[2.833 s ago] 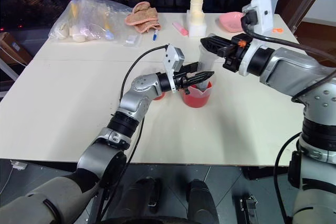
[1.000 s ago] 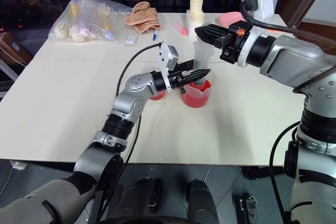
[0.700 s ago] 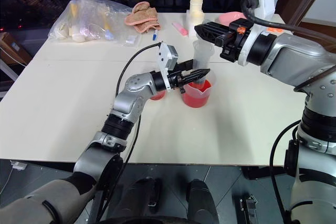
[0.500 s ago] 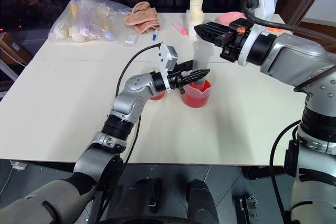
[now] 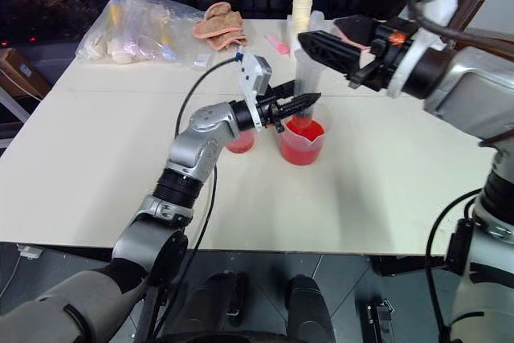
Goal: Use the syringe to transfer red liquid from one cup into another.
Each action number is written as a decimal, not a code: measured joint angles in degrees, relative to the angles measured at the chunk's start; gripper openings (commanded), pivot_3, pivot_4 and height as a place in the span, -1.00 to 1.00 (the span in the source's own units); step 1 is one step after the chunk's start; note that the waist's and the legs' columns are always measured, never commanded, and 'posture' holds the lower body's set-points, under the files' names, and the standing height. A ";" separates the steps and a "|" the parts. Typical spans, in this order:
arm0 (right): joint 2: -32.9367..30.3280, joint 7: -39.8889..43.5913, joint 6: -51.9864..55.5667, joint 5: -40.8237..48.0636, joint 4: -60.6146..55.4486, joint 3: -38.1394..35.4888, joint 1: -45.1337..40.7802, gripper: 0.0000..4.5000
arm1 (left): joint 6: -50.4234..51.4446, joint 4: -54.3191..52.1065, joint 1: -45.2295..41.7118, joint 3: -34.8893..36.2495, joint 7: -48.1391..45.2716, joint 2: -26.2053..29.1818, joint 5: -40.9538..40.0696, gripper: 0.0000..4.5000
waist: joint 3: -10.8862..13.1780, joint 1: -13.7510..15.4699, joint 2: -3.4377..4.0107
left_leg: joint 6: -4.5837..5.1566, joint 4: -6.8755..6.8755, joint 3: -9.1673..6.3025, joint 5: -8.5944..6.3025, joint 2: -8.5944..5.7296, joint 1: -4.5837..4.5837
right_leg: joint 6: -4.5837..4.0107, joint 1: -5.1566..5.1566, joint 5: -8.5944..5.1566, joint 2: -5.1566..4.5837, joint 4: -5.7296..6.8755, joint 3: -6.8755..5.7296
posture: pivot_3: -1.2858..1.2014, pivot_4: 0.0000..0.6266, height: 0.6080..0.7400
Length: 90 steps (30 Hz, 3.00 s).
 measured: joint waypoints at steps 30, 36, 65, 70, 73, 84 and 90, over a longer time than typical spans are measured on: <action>-0.21 9.43 -0.05 0.30 7.90 8.28 -2.98 0.99 | 9.52 -30.90 10.27 1.82 28.25 11.01 11.21 -0.35 | 0.00 0.20 0.00 | 0.00 0.00 0.00 0.00 -0.01 -0.01 | 0.00 0.02 0.00 0.01 -0.04 0.00 | 0.03 -0.52 1.00; 1.90 13.78 0.72 -4.58 12.63 12.07 -10.53 0.99 | 9.51 -31.57 13.95 0.29 31.75 8.87 13.57 -0.35 | 0.00 0.14 0.00 | -0.01 0.00 0.00 -0.01 -0.03 -0.01 | 0.00 0.02 0.00 -0.01 -0.07 0.00 | 0.03 -0.52 1.00; 14.01 15.89 4.40 -14.66 16.29 13.89 -19.30 0.99 | 15.49 -36.63 17.95 -2.20 35.63 4.95 13.56 -0.35 | 0.00 0.04 0.01 | -0.03 -0.05 -0.01 0.00 -0.02 -0.02 | -0.02 -0.04 0.01 0.00 -0.04 0.00 | 0.03 -0.52 1.00; 16.37 15.97 3.54 -16.39 16.64 13.82 -19.37 0.99 | 15.73 -36.63 18.12 -2.28 35.61 4.48 13.46 -0.35 | 0.00 0.03 0.01 | -0.03 -0.05 -0.01 0.00 -0.02 -0.02 | -0.02 -0.05 0.01 0.01 -0.04 0.00 | 0.03 -0.52 1.00; 17.79 16.00 3.36 -17.08 16.89 13.70 -20.16 0.99 | 16.24 -36.78 18.22 -2.65 35.63 4.26 13.46 -0.35 | 0.00 0.01 0.01 | -0.03 -0.06 -0.01 0.00 -0.02 -0.02 | -0.02 -0.05 0.01 0.01 -0.04 0.00 | 0.03 -0.52 1.00; 22.32 18.27 2.26 -19.27 17.79 13.49 -21.70 0.99 | 17.14 -37.55 18.88 -2.70 35.60 4.13 13.42 -0.35 | 0.00 -0.01 0.01 | -0.05 -0.06 -0.01 0.00 -0.02 -0.02 | -0.02 -0.06 0.01 0.01 -0.03 -0.01 | 0.03 -0.52 1.00; 22.34 20.44 2.50 -19.28 19.18 12.92 -21.84 0.99 | 17.83 -37.69 18.88 -2.66 35.62 4.15 13.43 -0.35 | 0.00 -0.01 0.01 | -0.05 -0.06 -0.01 0.00 -0.03 -0.02 | -0.02 -0.06 0.01 0.00 -0.03 0.00 | 0.03 -0.52 1.00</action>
